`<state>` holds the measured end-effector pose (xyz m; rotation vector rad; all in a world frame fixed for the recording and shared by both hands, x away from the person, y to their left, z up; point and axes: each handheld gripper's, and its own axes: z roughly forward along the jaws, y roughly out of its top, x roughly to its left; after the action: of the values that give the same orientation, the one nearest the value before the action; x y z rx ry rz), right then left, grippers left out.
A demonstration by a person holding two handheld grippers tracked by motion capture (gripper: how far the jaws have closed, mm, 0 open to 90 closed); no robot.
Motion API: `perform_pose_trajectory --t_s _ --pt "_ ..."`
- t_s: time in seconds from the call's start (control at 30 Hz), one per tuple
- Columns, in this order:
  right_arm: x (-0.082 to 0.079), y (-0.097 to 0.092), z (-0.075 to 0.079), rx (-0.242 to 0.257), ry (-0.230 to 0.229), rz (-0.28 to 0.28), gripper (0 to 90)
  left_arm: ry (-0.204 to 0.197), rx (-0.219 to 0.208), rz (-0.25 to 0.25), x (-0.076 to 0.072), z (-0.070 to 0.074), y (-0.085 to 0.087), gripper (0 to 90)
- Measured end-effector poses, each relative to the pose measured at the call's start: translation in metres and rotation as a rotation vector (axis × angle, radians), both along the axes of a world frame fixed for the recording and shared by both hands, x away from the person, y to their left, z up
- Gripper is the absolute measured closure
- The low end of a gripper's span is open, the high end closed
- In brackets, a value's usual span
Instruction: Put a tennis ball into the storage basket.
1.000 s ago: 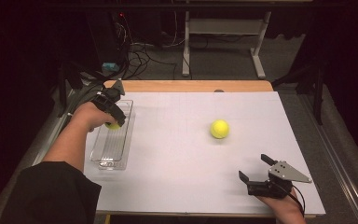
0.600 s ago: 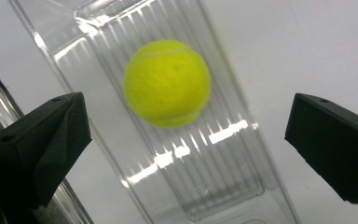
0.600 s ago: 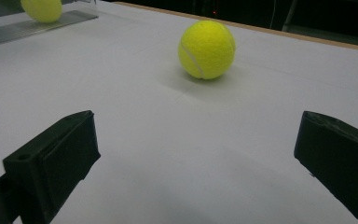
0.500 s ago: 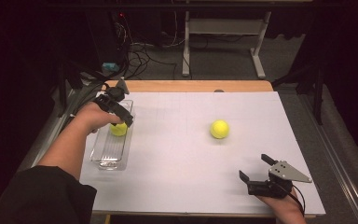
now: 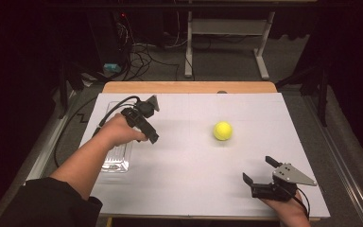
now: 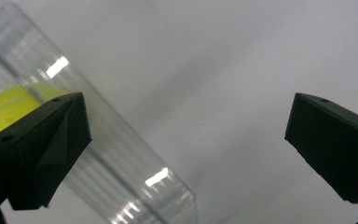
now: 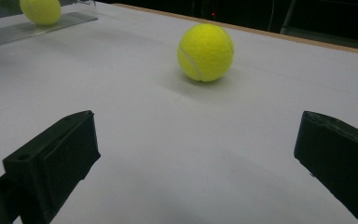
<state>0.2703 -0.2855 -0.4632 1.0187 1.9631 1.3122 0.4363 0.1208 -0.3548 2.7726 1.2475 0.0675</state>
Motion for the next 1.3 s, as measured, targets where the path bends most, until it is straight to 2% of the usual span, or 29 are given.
perform_pose_trajectory --t_s 0.3,0.53,0.73,0.93,1.07,1.3 --pt "0.000 0.001 0.000 -0.003 0.004 -0.002 0.0 -0.002 -0.047 -0.078 -0.021 -0.013 -0.035 0.6" --pt "0.000 0.001 0.000 -0.003 0.002 -0.003 0.0 0.023 -0.063 -0.123 -0.039 -0.025 -0.052 0.7" --pt "0.003 0.001 -0.002 0.002 0.015 -0.012 0.0 0.027 -0.084 -0.139 -0.049 -0.031 -0.051 0.7" --pt "0.003 0.001 -0.001 -0.002 0.009 -0.020 0.0 0.012 -0.098 -0.128 -0.048 -0.034 -0.044 0.7" --pt "0.003 0.002 -0.001 -0.003 0.011 -0.028 0.0 0.019 -0.098 -0.138 -0.048 -0.035 -0.042 0.7" --pt "0.011 0.006 0.000 -0.026 0.020 -0.041 0.0 0.016 -0.107 -0.136 -0.052 -0.036 -0.040 0.7"
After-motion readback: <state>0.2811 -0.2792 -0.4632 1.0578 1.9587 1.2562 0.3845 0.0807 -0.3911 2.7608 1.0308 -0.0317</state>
